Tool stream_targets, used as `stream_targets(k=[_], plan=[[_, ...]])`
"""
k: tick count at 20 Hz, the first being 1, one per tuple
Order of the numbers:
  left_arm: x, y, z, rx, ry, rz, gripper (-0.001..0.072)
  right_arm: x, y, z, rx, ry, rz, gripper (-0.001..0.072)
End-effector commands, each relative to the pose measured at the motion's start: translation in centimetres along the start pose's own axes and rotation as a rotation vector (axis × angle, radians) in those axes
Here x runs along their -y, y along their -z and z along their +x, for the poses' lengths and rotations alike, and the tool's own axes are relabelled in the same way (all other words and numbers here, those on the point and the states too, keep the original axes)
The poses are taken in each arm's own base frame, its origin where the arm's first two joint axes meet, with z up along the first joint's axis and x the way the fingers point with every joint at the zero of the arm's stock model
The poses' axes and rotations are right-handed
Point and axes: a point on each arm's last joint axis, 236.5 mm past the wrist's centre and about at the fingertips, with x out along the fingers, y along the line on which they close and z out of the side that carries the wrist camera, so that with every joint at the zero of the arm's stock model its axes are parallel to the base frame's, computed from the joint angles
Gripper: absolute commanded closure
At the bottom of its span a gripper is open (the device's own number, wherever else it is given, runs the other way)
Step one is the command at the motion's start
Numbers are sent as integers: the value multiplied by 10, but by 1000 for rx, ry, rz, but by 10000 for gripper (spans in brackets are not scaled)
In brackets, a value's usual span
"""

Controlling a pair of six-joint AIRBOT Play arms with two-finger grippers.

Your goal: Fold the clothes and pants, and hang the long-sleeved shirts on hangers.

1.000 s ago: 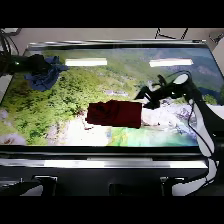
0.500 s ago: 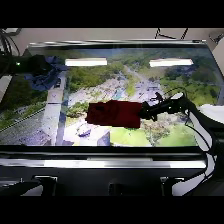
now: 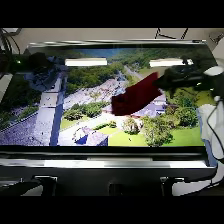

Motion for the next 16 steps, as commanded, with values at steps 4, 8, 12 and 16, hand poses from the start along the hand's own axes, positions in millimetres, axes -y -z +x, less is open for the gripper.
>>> stream_targets(k=[4,8,12,16], plan=[[0,-12,0,53,1,5,689,11,-58,-206,394,285,47,675],[0,-12,0,52,1,5,689,93,-51,-302,558,451,210,675],[0,-12,0,53,1,5,689,139,-26,-373,675,525,348,675],[0,-13,0,53,1,5,689,151,15,-398,654,528,474,675]])
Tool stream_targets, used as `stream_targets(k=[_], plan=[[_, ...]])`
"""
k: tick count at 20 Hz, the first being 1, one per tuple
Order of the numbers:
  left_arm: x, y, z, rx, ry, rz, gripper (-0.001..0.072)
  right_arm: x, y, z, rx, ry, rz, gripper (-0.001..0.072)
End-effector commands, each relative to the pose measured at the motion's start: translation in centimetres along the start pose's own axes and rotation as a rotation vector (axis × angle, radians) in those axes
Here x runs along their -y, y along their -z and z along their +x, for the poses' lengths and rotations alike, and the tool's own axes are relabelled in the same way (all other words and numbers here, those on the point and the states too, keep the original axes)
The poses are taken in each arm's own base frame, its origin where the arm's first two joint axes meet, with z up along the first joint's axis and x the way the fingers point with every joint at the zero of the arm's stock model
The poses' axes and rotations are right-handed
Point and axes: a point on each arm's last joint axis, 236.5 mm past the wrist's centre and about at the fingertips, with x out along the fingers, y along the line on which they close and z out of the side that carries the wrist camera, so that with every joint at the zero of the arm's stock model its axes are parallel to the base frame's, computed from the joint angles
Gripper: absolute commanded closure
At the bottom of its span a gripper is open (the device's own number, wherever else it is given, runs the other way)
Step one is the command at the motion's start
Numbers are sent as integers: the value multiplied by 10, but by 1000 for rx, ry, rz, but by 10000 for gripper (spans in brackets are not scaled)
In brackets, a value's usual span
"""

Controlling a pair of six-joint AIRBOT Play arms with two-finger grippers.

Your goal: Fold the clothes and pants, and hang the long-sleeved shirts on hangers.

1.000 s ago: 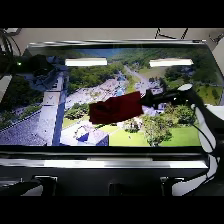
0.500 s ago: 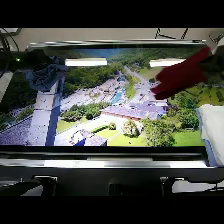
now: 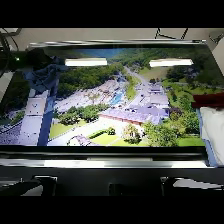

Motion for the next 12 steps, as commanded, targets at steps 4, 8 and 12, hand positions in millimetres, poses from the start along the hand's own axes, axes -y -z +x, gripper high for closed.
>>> stream_targets(k=[4,8,12], plan=[[0,0,0,1,0,1,689,46,43,-59,-124,100,122,675],[0,-6,0,24,0,23,689,80,50,-74,-99,258,213,675],[0,-5,0,23,1,24,689,143,99,-64,-238,452,308,675]])
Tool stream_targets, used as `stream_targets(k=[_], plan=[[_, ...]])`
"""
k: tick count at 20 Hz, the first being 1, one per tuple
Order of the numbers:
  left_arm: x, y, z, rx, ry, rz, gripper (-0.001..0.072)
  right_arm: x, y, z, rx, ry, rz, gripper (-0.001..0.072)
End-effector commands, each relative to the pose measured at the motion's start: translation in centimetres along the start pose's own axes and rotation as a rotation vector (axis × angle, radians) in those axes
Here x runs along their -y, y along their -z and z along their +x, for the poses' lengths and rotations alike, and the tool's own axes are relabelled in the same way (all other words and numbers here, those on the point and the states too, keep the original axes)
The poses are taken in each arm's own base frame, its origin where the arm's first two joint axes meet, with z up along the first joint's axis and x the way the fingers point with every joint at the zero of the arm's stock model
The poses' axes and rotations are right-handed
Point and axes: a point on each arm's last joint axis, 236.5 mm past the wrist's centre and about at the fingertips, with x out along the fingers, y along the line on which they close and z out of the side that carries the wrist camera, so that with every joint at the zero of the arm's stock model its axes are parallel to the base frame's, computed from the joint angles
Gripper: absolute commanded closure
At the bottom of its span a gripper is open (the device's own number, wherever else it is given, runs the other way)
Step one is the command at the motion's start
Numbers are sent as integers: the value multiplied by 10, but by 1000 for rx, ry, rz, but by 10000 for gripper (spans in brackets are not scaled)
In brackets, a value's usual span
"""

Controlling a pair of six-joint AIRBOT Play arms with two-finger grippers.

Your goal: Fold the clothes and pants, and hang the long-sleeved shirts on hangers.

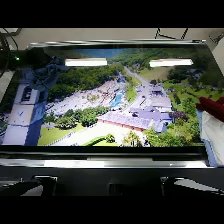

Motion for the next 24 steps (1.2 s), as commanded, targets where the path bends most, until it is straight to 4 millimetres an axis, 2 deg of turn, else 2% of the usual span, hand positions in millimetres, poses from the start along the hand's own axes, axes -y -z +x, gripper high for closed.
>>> stream_targets(k=[1,3,5,8,9,11,12,13,14,15,16,17,18,19,20,21,22,23,24], plan=[[0,-1,0,4,0,5,689,73,37,28,-141,236,74,675],[0,-1,0,4,1,4,689,110,60,51,-233,341,114,675],[3,1,1,-3,7,5,689,136,71,71,-270,406,127,675],[6,2,2,-6,13,10,689,154,79,94,-286,431,130,671],[7,2,2,-5,14,11,689,157,78,97,-279,438,121,563],[7,1,2,-1,14,11,689,153,66,92,-251,425,46,32],[8,-3,1,15,15,11,689,141,49,86,-191,392,13,18],[9,-11,-1,48,17,13,690,115,19,75,-73,314,-29,18],[11,-26,-5,104,19,18,691,75,-21,56,92,194,-84,18],[12,-46,-10,178,12,30,691,26,-59,30,271,70,-137,19],[7,-62,-14,237,-16,54,693,-27,-85,0,427,-35,-217,25],[-6,-71,-13,261,-72,90,693,-85,-97,-27,552,-124,-328,39],[-28,-67,-6,237,-155,92,693,-141,-89,-41,612,-189,-442,39],[-55,-52,4,169,-250,79,693,-187,-69,-39,609,-242,-533,39],[-85,-25,15,49,-353,64,691,-226,-35,-20,542,-282,-624,39],[-110,10,22,-96,-429,32,679,-246,4,11,426,-258,-717,38],[-127,54,27,-272,-478,-32,460,-249,47,53,261,-181,-796,38],[-135,99,27,-448,-507,-90,113,-240,91,93,77,-99,-819,38],[-138,144,22,-635,-503,-73,-10,-232,134,123,-97,-59,-840,39]])
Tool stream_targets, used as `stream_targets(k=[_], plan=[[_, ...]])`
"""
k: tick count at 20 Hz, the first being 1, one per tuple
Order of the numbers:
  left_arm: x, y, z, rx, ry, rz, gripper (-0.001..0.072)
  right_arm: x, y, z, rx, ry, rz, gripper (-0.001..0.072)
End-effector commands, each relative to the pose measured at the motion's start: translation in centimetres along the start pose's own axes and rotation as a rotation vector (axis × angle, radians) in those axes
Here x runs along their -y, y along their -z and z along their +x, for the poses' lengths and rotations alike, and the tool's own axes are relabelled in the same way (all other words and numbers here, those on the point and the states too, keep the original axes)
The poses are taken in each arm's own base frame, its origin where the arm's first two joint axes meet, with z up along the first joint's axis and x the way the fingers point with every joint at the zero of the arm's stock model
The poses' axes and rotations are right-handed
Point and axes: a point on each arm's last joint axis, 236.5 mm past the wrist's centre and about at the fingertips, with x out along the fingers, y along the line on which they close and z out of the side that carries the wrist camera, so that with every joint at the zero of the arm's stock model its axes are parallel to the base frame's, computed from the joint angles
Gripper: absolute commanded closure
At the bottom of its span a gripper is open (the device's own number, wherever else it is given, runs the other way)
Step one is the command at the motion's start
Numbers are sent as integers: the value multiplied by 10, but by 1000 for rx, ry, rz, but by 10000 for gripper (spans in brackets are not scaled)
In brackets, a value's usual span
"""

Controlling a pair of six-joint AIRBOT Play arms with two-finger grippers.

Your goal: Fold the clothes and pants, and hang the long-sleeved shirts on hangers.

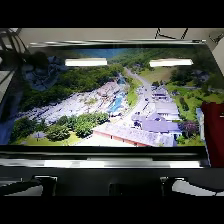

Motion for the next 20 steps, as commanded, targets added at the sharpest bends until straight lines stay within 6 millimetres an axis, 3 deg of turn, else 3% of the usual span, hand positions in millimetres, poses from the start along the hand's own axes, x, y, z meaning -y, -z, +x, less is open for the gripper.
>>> stream_targets(k=[1,2,3,5,9,20], plan=[[-38,132,24,-528,-144,62,-10,-95,123,58,-467,-70,-156,40],[-36,152,28,-544,-138,82,-10,-108,152,68,-545,-81,-186,40],[-32,159,34,-502,-125,96,-10,-117,168,76,-577,-88,-210,40],[-24,162,40,-401,-98,119,-10,-132,182,91,-574,-83,-194,34],[-23,163,41,-390,-94,124,-10,-146,187,93,-573,-103,-209,35],[-23,163,41,-390,-94,124,-10,-146,187,93,-572,-102,-209,35]])
